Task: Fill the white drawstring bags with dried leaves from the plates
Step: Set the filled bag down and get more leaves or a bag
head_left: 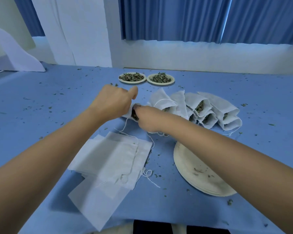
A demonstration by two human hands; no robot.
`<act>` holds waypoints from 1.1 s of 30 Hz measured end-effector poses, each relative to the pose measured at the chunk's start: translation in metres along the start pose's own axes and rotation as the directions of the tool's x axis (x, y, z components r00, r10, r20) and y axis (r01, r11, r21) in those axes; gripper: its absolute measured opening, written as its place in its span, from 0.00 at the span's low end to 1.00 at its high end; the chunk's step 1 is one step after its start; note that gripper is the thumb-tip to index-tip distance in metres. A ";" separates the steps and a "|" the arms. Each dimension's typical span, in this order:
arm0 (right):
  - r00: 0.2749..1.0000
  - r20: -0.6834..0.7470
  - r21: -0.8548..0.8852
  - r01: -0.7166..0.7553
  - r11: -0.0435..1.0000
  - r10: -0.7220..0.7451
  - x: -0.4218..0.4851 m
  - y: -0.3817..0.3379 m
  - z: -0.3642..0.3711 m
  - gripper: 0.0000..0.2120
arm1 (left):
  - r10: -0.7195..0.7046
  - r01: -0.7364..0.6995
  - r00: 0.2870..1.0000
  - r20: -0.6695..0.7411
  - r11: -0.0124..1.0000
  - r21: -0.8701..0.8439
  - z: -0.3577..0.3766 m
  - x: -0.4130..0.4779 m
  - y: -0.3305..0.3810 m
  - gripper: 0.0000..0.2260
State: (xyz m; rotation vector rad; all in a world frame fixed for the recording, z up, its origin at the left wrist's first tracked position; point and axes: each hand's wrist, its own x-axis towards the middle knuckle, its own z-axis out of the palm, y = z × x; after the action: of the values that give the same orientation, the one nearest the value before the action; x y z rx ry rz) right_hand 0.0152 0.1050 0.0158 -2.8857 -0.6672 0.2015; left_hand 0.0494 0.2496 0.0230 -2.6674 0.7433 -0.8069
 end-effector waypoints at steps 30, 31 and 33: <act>0.918 0.028 -0.386 -0.355 0.851 0.395 0.225 0.197 -0.035 0.14 | -0.278 0.401 0.488 0.827 0.913 0.071 0.143 0.183 -0.008 0.20; 0.927 0.016 -0.399 -0.338 0.852 0.375 0.224 0.198 -0.036 0.14 | -0.274 0.393 0.485 0.831 0.917 0.073 0.143 0.183 -0.009 0.21; 0.942 0.001 -0.408 -0.306 0.860 0.335 0.221 0.200 -0.039 0.14 | -0.276 0.390 0.488 0.828 0.918 0.077 0.143 0.182 -0.009 0.20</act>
State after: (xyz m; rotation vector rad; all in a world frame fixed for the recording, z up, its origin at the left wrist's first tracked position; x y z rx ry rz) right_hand 0.3029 0.0211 -0.0062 -3.3958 -0.2472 0.2351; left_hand 0.2655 0.1716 -0.0092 -2.8514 -0.0021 0.5276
